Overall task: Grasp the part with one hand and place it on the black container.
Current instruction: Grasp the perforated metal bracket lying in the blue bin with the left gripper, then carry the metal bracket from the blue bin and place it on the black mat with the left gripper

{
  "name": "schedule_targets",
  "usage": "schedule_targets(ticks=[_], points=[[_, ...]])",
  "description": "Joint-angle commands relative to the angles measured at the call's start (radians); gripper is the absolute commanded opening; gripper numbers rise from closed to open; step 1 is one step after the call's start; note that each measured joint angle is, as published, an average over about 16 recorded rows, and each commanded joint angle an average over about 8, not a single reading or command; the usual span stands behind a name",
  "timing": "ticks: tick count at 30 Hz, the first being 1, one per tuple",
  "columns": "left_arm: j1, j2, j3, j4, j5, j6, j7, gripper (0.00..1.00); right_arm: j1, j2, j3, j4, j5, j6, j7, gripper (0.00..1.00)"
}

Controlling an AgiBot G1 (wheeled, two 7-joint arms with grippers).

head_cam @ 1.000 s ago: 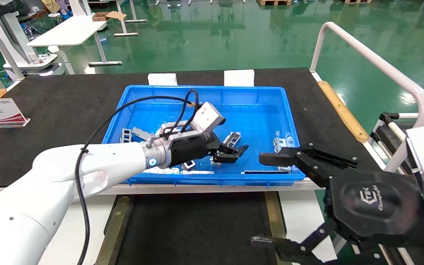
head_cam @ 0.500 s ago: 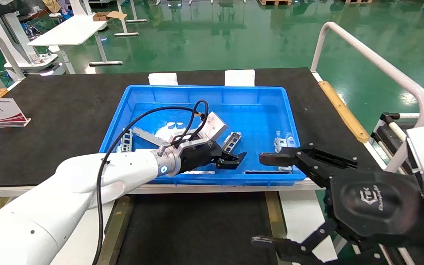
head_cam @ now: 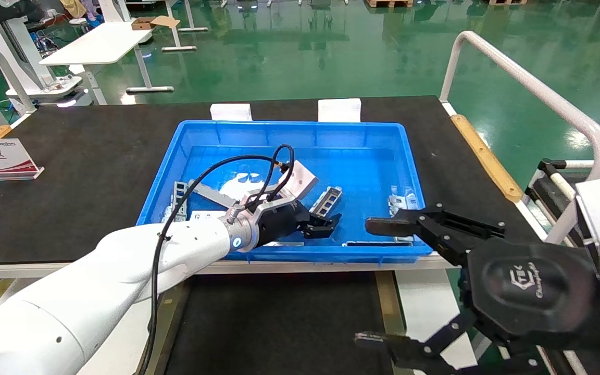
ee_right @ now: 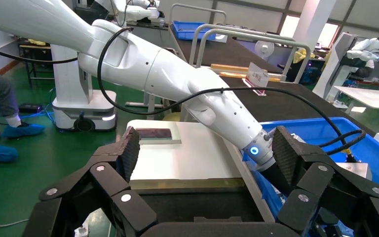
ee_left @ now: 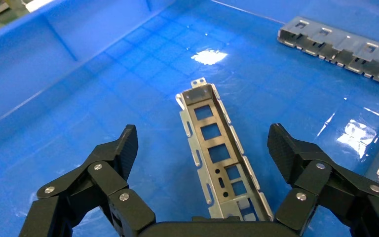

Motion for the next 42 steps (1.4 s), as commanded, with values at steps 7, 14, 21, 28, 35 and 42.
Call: schedule_targets(ticks=[7,14,21,28,35,42], points=[[-0.005,-0.001,0.079,-0.007,-0.057,-0.041,-0.028,0.0,0.0,0.0,0.0,0.0,0.0,0.0,0.0,0.0],[-0.008,-0.002,0.125,-0.008,-0.103,-0.063,-0.036,0.0,0.0,0.0,0.0,0.0,0.0,0.0,0.0,0.0],[-0.013,-0.002,0.16,-0.004,-0.144,-0.074,-0.036,0.0,0.0,0.0,0.0,0.0,0.0,0.0,0.0,0.0],[-0.016,-0.003,0.188,0.001,-0.181,-0.084,-0.03,0.0,0.0,0.0,0.0,0.0,0.0,0.0,0.0,0.0],[-0.017,-0.003,0.205,0.003,-0.218,-0.096,-0.023,0.0,0.0,0.0,-0.001,0.0,0.0,0.0,0.0,0.0],[-0.029,-0.004,0.192,-0.008,-0.275,-0.092,-0.004,0.0,0.0,0.0,-0.001,0.0,0.0,0.0,0.0,0.0]])
